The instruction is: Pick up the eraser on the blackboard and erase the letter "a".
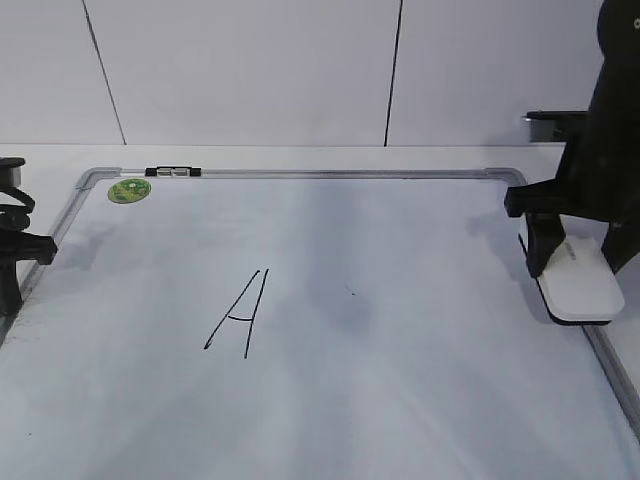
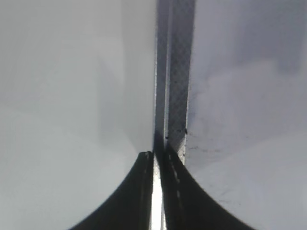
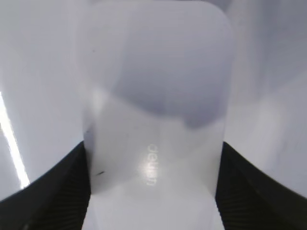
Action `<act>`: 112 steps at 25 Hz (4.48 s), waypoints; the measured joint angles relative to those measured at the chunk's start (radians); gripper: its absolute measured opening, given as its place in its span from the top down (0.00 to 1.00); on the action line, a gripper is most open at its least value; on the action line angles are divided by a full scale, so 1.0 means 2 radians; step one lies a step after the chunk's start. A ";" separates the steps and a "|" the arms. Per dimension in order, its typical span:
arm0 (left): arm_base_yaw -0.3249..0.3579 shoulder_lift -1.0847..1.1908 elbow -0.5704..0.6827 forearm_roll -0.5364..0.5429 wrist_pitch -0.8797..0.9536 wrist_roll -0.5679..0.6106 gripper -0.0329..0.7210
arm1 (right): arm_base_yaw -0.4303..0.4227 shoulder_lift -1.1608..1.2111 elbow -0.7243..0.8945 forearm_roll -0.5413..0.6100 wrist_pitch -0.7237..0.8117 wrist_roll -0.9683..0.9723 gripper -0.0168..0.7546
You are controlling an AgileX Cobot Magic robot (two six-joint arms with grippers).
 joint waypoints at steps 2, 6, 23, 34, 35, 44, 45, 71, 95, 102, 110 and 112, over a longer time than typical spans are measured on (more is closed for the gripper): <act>0.000 0.000 0.000 0.000 0.000 0.000 0.92 | 0.000 0.008 -0.005 0.008 0.000 -0.004 0.25; 0.000 0.000 0.000 0.000 0.000 0.000 0.92 | 0.000 0.027 -0.006 0.011 -0.001 -0.006 0.25; 0.000 0.000 0.000 0.000 0.000 0.000 0.92 | 0.000 0.045 -0.053 0.002 -0.002 -0.008 0.25; 0.000 0.000 0.000 0.000 0.000 0.000 0.92 | 0.000 0.045 -0.086 0.002 -0.002 -0.009 0.25; 0.000 0.000 0.000 0.000 0.000 0.000 0.92 | 0.000 0.045 -0.086 0.002 -0.001 -0.009 0.25; 0.000 0.000 0.000 0.000 -0.001 0.000 0.92 | 0.000 0.056 -0.086 -0.009 -0.001 -0.009 0.25; 0.000 0.000 0.000 0.000 -0.001 0.000 0.92 | 0.000 0.056 -0.086 -0.009 -0.001 -0.009 0.25; 0.000 0.000 0.000 0.000 -0.001 0.000 0.92 | 0.000 0.105 -0.087 0.003 -0.001 -0.009 0.25; 0.000 0.000 0.000 0.000 -0.001 0.000 0.91 | 0.000 0.113 -0.087 -0.012 -0.002 -0.026 0.18; 0.000 0.000 0.000 0.000 -0.001 0.001 0.91 | 0.000 0.113 -0.087 -0.011 -0.002 -0.026 0.18; 0.000 0.000 0.000 0.000 -0.001 0.001 0.91 | 0.000 0.113 -0.087 -0.010 -0.002 -0.026 0.20; 0.000 0.000 0.000 0.000 -0.001 0.001 0.91 | 0.000 0.113 -0.087 -0.010 -0.002 -0.026 0.20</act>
